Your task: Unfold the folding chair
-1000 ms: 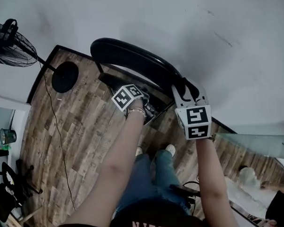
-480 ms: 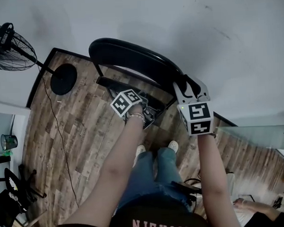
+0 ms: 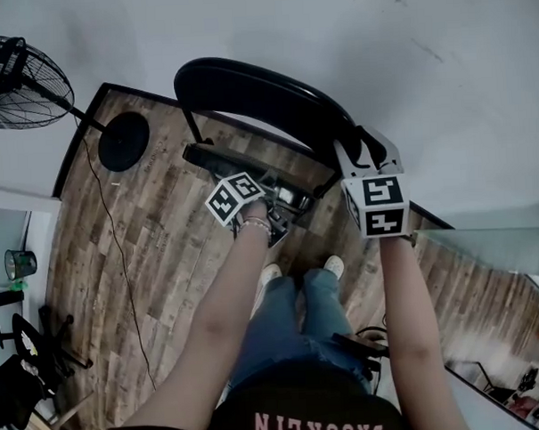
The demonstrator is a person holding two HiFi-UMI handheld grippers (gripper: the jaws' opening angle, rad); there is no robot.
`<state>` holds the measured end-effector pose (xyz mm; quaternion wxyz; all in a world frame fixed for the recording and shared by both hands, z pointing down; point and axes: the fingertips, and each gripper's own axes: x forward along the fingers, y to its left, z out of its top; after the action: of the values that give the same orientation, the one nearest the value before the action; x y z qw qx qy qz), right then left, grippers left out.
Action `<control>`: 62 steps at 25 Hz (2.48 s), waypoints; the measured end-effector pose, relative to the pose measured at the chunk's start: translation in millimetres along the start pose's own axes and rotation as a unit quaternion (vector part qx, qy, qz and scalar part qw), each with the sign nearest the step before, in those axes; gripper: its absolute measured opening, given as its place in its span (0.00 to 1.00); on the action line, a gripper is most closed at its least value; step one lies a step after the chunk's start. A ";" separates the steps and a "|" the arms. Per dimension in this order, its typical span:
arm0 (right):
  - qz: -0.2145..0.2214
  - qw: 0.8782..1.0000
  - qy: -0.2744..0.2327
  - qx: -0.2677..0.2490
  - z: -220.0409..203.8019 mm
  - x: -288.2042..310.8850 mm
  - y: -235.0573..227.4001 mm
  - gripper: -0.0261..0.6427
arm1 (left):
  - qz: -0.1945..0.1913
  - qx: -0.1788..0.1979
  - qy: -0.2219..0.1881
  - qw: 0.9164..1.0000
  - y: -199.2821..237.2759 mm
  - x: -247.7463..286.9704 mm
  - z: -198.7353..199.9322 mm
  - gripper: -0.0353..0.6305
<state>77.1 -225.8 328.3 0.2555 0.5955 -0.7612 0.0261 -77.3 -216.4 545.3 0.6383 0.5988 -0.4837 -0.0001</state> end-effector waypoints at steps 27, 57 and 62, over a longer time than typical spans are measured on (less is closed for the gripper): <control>0.003 0.999 0.032 0.020 -30.2 21.3 6.1 0.33 | 0.025 -0.076 0.001 0.997 128.9 -49.3 -47.9 0.45; 0.021 1.000 0.002 0.010 -70.3 41.3 12.3 0.33 | 0.051 -0.109 -0.032 0.992 236.9 -57.6 -83.8 0.45; 0.020 1.000 -0.005 0.004 -77.7 42.7 14.2 0.33 | 0.043 -0.113 -0.027 0.992 251.6 -57.8 -89.2 0.45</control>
<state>85.0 -233.1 417.4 0.2486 0.5815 -0.7740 0.0308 -198.7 -43.5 718.5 0.6878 0.5013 -0.5232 -0.0439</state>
